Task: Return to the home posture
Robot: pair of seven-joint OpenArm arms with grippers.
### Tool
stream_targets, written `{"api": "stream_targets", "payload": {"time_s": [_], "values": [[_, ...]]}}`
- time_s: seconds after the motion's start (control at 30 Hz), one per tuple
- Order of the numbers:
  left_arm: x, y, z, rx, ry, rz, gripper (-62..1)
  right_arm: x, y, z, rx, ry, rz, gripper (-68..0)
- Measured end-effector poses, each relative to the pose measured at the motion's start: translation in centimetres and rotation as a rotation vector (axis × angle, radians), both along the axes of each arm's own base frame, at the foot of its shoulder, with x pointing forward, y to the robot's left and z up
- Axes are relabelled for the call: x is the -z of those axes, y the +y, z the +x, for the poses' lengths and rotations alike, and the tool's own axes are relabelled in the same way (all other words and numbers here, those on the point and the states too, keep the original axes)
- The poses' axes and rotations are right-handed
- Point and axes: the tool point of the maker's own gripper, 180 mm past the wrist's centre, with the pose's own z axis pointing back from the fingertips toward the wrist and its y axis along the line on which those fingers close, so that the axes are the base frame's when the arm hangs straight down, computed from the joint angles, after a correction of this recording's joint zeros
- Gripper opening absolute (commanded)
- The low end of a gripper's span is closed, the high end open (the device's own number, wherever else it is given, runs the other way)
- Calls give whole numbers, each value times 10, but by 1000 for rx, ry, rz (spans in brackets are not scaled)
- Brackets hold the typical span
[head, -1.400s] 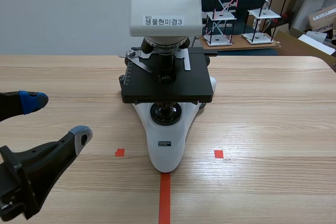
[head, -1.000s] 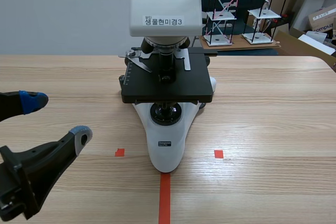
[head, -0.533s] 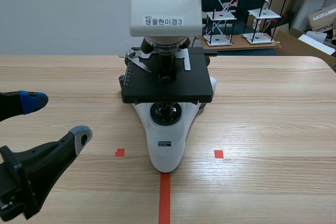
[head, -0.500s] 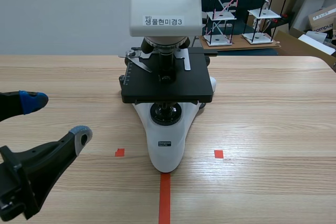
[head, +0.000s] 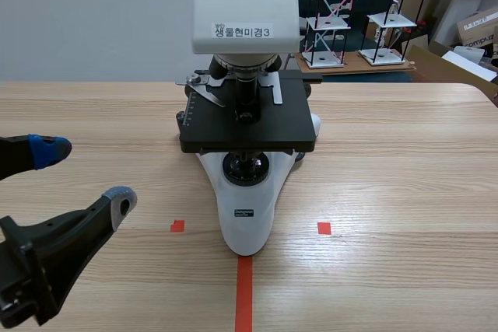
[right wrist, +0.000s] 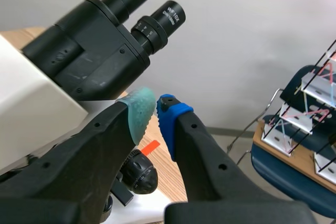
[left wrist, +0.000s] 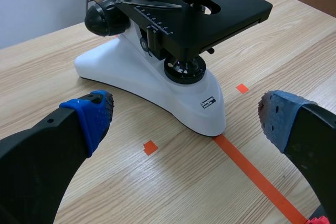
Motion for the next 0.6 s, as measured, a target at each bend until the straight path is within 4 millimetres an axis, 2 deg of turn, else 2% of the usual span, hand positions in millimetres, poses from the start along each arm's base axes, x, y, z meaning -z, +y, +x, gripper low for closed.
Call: {"api": "stream_targets", "payload": {"time_s": [0.13, 0.23, 0.5, 0.6], "values": [[0, 0, 0, 0, 0, 0, -28, 2, -13, -25, 16, -23, 34, -538], [0, 0, 0, 0, 0, 0, -28, 14, -26, -43, 46, -5, 66, -487], [0, 0, 0, 0, 0, 0, -28, 55, -48, -97, 83, 43, 96, -198], [0, 0, 0, 0, 0, 0, -28, 80, -48, -119, 73, 95, 47, -138]]}}
